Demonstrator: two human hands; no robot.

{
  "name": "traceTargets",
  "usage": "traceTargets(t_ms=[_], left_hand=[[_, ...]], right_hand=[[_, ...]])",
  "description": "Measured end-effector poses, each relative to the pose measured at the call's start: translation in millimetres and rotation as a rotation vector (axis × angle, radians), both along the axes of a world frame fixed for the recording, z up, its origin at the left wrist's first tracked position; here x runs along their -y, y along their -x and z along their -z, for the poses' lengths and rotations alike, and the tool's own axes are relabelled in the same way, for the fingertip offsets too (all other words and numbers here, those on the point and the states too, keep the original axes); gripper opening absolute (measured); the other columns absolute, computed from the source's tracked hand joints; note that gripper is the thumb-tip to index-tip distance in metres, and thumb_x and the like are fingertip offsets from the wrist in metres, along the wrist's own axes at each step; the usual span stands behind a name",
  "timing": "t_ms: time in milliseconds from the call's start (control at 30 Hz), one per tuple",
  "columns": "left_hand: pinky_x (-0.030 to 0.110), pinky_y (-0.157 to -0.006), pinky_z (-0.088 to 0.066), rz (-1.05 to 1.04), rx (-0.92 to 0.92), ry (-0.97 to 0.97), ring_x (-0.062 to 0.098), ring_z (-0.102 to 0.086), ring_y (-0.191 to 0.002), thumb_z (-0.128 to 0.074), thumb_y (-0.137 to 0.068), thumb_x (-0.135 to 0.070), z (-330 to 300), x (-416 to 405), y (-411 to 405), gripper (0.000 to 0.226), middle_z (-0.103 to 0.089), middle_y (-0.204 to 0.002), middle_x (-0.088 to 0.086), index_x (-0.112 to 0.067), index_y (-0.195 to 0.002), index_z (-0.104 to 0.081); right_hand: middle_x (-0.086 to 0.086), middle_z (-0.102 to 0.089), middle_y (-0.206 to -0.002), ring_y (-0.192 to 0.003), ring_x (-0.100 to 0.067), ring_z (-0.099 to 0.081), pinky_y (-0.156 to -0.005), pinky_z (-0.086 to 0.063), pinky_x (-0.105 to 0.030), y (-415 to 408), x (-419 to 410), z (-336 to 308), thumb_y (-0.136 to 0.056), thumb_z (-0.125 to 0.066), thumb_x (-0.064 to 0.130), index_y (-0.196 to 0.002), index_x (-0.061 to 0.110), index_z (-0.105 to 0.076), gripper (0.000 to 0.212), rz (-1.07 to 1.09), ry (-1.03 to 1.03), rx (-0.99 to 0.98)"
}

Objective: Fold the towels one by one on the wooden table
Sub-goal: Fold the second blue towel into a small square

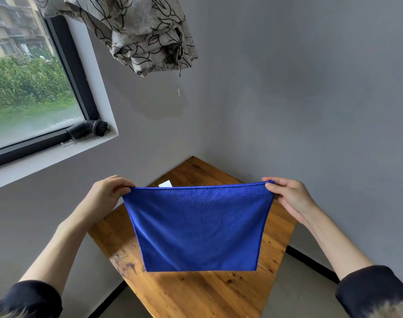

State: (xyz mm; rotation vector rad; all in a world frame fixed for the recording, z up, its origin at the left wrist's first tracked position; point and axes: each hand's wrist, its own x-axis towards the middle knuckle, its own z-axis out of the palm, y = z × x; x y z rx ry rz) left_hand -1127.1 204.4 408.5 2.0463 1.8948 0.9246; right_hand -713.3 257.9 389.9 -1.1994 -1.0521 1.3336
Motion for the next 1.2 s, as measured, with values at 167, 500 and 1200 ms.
traceTargets(t_ms=[167,500,1200], left_hand=[[0.024,-0.073,-0.034,-0.068,-0.001,0.047,0.022,-0.053,-0.08,-0.058,-0.086,0.003,12.5,-25.5,-7.2,0.013,-0.064,-0.091,0.011,-0.003,-0.091,-0.069],[0.03,-0.074,-0.036,-0.247,0.024,-0.006,0.033,-0.055,-0.087,-0.043,-0.094,-0.002,12.7,-109.2,-19.9,0.018,-0.066,-0.098,0.016,-0.004,-0.098,-0.06],[0.025,-0.063,-0.035,-0.102,0.008,0.513,0.019,-0.053,-0.072,-0.056,-0.088,-0.001,184.7,27.8,-27.7,0.019,-0.06,-0.075,-0.002,-0.017,-0.081,-0.064]], right_hand=[[-0.01,-0.061,-0.081,-0.076,-0.017,-0.058,-0.076,-0.048,-0.027,-2.0,-30.5,-2.5,-0.086,-0.055,-0.007,-0.083,0.007,-0.065,0.017,-0.026,0.01,0.163],[-0.001,-0.061,-0.08,-0.079,-0.015,-0.056,-0.076,-0.046,-0.021,14.4,-152.2,-7.6,-0.084,-0.057,-0.003,-0.088,0.01,-0.064,0.016,0.013,-0.186,0.517],[0.003,-0.063,-0.087,-0.081,-0.017,-0.057,-0.071,-0.041,-0.026,-16.6,-10.1,159.3,-0.088,-0.058,0.009,-0.083,0.026,-0.058,0.017,-0.378,0.04,1.034]])
